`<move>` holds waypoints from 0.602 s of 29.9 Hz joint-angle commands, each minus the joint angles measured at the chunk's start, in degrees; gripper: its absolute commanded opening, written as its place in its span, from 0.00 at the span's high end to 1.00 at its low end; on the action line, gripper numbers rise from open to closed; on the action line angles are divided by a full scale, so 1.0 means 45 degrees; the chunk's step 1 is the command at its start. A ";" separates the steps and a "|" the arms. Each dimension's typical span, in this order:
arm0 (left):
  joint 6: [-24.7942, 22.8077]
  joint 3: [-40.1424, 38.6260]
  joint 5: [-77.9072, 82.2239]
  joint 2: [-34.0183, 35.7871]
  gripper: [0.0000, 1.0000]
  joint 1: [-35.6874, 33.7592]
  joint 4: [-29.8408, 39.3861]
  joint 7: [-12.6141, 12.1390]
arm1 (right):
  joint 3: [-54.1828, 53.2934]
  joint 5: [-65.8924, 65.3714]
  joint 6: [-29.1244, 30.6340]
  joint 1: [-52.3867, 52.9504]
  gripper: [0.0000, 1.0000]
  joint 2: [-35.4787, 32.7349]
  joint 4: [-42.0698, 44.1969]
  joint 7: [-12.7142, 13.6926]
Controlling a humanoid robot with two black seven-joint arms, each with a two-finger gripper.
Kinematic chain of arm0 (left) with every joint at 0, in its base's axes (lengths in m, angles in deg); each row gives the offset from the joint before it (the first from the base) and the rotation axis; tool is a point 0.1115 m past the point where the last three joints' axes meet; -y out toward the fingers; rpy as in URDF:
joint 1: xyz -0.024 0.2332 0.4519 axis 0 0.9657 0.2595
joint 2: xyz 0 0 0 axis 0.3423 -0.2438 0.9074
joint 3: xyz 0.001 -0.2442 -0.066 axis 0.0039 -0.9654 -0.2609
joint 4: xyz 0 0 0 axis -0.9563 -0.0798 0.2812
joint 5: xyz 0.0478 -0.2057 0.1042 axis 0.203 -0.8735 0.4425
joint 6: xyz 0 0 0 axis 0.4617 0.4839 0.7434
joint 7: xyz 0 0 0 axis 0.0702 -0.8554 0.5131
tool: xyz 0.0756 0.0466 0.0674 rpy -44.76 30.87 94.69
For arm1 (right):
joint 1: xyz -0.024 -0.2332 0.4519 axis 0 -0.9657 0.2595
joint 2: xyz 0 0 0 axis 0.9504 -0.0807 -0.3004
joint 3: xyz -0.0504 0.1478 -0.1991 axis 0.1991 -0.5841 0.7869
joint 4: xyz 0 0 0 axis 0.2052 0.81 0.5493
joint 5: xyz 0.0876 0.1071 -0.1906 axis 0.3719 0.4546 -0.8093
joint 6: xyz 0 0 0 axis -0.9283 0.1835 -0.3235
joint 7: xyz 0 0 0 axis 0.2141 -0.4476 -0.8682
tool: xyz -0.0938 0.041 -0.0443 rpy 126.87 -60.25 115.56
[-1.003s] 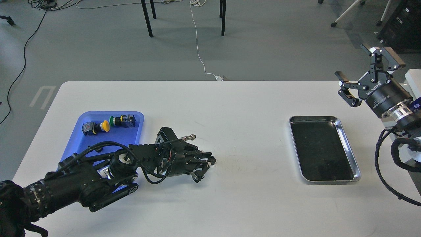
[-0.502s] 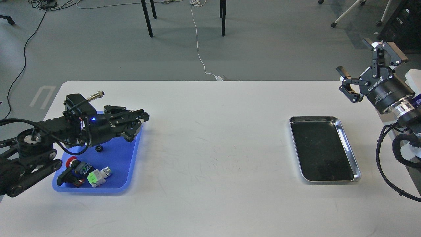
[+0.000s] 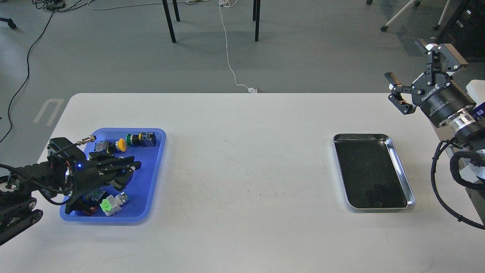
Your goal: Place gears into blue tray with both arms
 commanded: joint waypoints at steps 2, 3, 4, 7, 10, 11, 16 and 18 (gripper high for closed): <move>0.0078 0.0042 -0.0055 -0.0104 0.25 -0.0047 -0.0017 -0.0008 | -0.0001 0.0000 0.0011 -0.0019 0.04 -0.0049 -0.0001 -0.0001; 0.0137 0.0042 -0.0055 -0.0104 0.24 -0.0047 -0.0017 -0.0008 | -0.0001 0.0000 0.0011 -0.0019 0.04 -0.0030 -0.0001 -0.0001; 0.0157 0.0042 -0.0074 -0.0104 0.23 -0.0066 -0.0017 -0.0008 | -0.0001 0.0000 0.0011 -0.0019 0.04 -0.0030 -0.0001 -0.0001; 0.0157 -0.0288 -0.0346 -0.0084 0.17 -0.0163 -0.0017 -0.0066 | -0.0020 0.0000 0.0011 -0.0019 0.04 -0.0030 0.0018 -0.0001; 0.0079 -0.1145 -0.2914 -0.0104 0.11 -0.0494 -0.0017 -0.0106 | -0.0098 -0.0019 -0.0027 0.0194 0.04 0.0029 0.0232 -0.0001; 0.0137 -0.1478 -0.4086 -0.0104 0.08 -0.0651 -0.0017 -0.0106 | -0.0157 -0.0039 -0.0067 0.0350 0.02 0.0067 0.0311 -0.0001; -0.0096 -0.1950 -1.0318 -0.0123 0.02 -0.2347 0.0178 -0.0086 | -0.1150 -0.0019 -0.0242 0.0684 0.02 0.0379 0.1267 -0.0001; -0.0486 -0.1950 -1.2292 -0.0201 0.02 -0.2935 0.0159 -0.0106 | -0.1776 -0.0019 -0.0592 0.0704 0.02 0.0789 0.1482 -0.0001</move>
